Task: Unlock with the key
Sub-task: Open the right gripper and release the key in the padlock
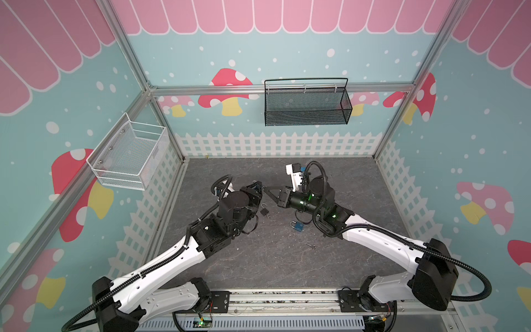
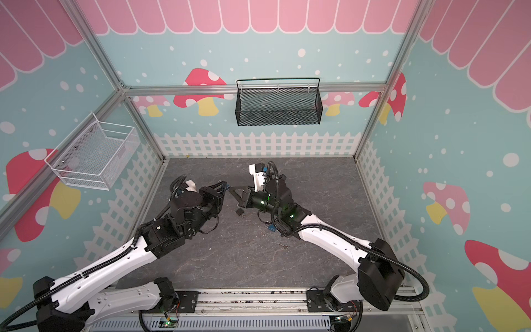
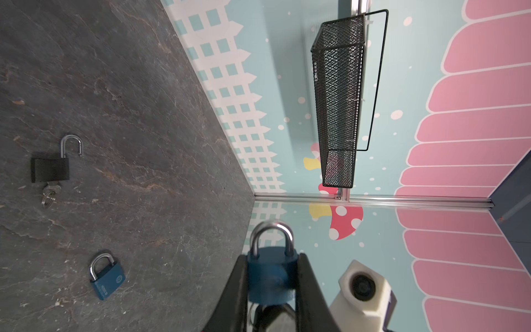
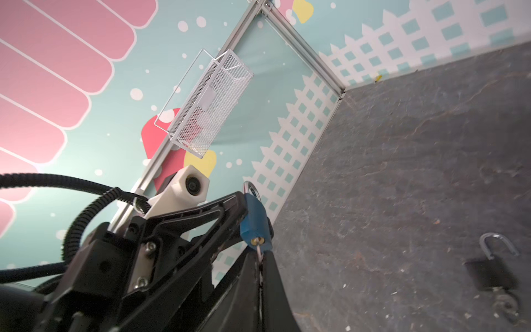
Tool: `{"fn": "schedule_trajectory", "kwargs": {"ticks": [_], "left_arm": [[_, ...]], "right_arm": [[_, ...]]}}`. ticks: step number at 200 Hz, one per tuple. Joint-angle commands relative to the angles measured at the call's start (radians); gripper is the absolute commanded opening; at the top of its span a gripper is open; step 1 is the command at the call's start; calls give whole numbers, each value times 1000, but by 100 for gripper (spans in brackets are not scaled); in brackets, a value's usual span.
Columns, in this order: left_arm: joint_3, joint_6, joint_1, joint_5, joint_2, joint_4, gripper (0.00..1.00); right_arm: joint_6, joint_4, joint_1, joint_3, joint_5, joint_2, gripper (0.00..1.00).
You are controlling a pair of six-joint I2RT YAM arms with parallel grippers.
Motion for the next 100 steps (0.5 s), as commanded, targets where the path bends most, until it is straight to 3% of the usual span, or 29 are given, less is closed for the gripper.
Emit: {"fn": "schedule_trajectory", "kwargs": {"ticks": [1, 37, 61, 90, 100], "left_arm": [[-33, 48, -31, 97, -3, -38, 0], [-61, 55, -31, 62, -13, 19, 0], [-55, 103, -3, 29, -50, 0, 0], [46, 388, 85, 24, -99, -148, 0], [49, 483, 109, 20, -122, -201, 0]], "right_arm": [[132, 121, 11, 28, -43, -36, 0], [254, 232, 11, -72, -44, -21, 0], [93, 74, 20, 5, -20, -22, 0], [-171, -225, 27, 8, 146, -93, 41], [-253, -297, 27, 0, 194, -118, 51]]}}
